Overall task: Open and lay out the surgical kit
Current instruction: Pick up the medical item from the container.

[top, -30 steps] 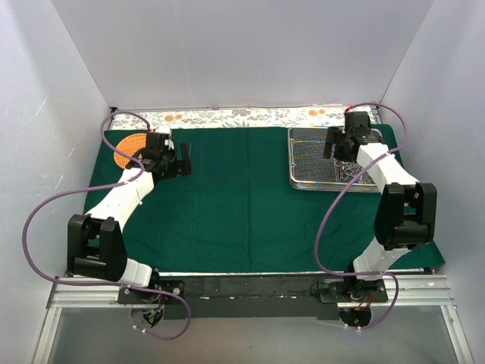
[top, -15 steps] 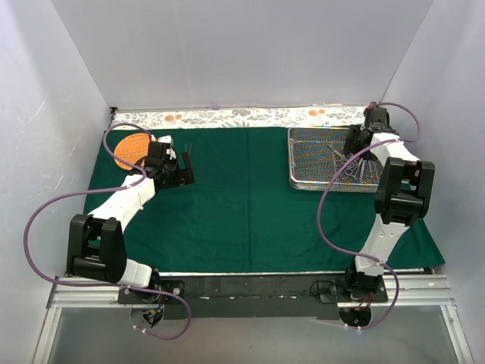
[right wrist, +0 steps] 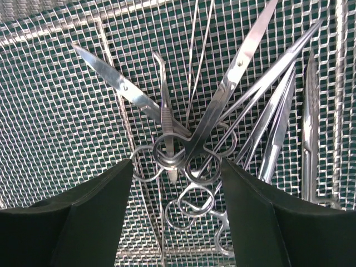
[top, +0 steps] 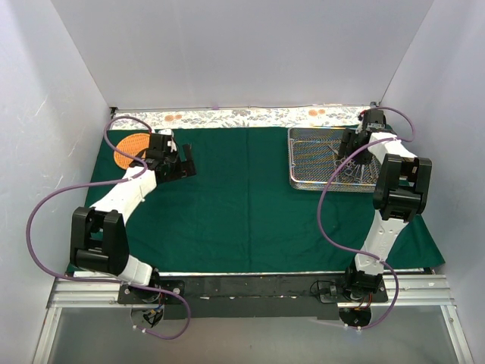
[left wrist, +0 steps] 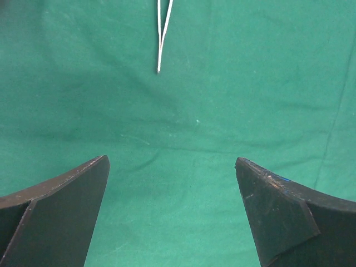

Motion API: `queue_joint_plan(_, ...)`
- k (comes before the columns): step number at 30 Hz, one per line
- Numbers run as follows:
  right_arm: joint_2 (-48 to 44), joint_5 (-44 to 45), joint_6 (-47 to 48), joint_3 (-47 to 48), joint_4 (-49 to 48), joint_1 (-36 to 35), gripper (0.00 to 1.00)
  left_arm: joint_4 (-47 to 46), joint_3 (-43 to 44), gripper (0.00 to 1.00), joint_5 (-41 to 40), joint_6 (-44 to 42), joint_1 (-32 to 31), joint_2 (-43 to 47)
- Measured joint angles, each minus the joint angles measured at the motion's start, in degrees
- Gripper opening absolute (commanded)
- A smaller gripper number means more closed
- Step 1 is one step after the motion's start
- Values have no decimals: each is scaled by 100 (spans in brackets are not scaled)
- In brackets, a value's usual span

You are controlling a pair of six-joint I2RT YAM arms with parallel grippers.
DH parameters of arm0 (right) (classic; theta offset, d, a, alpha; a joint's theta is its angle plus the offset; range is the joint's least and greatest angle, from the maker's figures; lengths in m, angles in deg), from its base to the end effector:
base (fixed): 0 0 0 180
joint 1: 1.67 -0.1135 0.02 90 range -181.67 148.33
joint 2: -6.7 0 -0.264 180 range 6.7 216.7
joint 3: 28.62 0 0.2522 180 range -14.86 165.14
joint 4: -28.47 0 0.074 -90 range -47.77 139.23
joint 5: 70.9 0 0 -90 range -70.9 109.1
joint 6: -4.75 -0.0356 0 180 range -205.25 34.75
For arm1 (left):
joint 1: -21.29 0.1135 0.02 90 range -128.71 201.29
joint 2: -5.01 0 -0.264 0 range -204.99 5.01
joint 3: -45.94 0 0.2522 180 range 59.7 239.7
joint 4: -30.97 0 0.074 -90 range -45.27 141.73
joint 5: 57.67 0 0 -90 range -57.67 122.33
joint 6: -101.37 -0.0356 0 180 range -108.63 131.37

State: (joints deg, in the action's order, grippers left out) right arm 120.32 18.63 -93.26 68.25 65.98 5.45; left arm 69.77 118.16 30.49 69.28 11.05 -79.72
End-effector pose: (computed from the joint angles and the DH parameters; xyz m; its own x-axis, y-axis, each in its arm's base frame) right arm 0.4280 -0.0532 0.1937 -0.7810 0.2380 -0.5775 0.2303 0.9691 0.0880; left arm 0.3057 -0.0541 0.2362 -0.5419 -0.7626 -0.3533 -0.5669 0.6420 -0.5163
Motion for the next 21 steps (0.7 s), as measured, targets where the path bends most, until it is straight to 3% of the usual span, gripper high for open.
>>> queue_joint_plan(12, 0, -155, -236, -7, 199, -46, 73, -492, -664, 98, -739, 719, 0, 920)
queue_joint_plan(21, -166, -181, -212, -146, 267, -315, 62, -1364, -999, 98, -1084, 1082, 0, 702)
